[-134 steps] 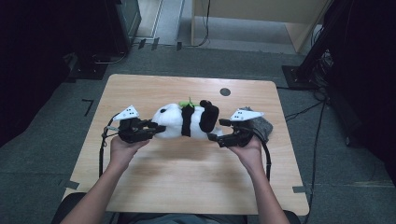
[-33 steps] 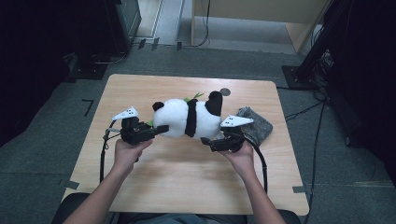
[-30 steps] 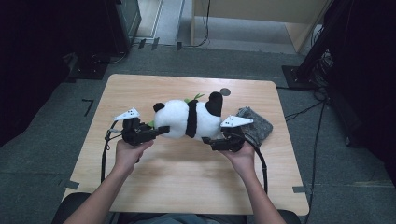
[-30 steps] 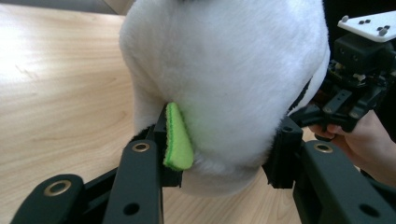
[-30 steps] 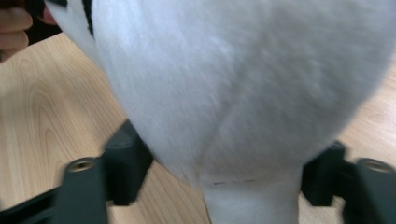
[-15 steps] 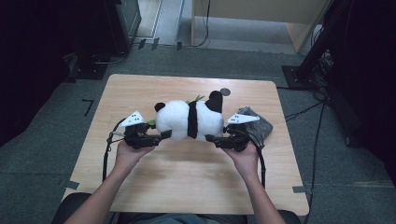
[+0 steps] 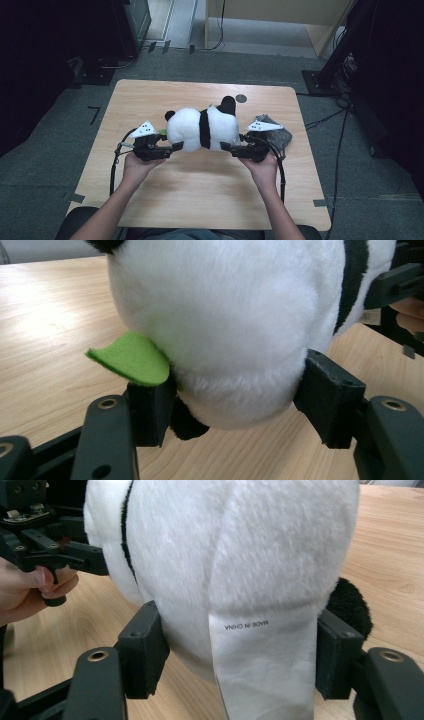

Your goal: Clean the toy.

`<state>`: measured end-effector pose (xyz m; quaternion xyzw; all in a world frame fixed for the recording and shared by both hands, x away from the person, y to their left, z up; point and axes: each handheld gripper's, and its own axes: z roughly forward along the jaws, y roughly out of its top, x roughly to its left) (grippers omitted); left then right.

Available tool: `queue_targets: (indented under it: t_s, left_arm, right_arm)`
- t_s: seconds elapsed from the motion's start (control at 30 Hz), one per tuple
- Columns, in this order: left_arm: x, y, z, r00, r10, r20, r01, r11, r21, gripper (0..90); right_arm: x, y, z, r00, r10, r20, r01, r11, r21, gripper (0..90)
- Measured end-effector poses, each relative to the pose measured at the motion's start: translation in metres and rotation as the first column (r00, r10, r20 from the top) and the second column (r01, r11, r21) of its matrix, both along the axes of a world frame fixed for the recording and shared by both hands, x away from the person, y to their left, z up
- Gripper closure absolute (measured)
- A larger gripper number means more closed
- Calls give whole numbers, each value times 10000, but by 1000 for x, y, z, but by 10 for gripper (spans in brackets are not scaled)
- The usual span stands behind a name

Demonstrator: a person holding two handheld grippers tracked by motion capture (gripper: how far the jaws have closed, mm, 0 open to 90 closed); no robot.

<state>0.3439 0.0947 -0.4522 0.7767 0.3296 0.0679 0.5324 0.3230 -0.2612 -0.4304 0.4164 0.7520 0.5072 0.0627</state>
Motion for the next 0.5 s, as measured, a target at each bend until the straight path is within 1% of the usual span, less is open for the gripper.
queue_targets:
  t_s: [0.07,0.13,0.17,0.23,0.27,0.33,0.37,0.4,0.43,0.5]
  left_arm:
    - [-1,1,0,9999,70,97,-70,10000,-29,362]
    - [-2,1,0,9997,61,240,-61,10000,-7,341]
    - [-3,1,0,9993,19,374,-23,9999,103,327]
    - [-6,0,0,9983,-51,576,36,9996,264,304]
    - [-6,0,0,9982,-95,598,78,9995,293,300]
    - [-8,-1,-2,9980,-112,630,89,9993,374,297]
    - [-9,-2,-3,9986,-73,528,53,9993,375,302]
    - [-10,-4,-4,9989,-8,465,-12,9991,421,328]
    - [-10,-5,-6,9992,89,389,-109,9986,513,355]
    - [-9,-6,-7,9994,249,232,-261,9982,535,409]
  right_arm:
    - [0,1,1,10000,39,-50,-38,10000,28,333]
    - [-1,0,2,9998,-5,-202,8,9999,168,346]
    - [0,0,2,9996,-46,-295,52,9998,215,358]
    - [1,-2,1,9957,-192,-901,248,9978,615,377]
    - [1,-3,0,9937,-214,-1105,303,9964,794,378]
    - [2,-5,-2,9910,-305,-1300,442,9936,1044,378]
    - [3,-6,-2,9910,-334,-1297,474,9932,1061,375]
    - [3,-6,-2,9923,-348,-1189,469,9938,1004,369]
    - [3,-5,-2,9938,-370,-1052,459,9954,840,361]
    - [3,-3,-2,9958,-355,-849,402,9977,552,340]
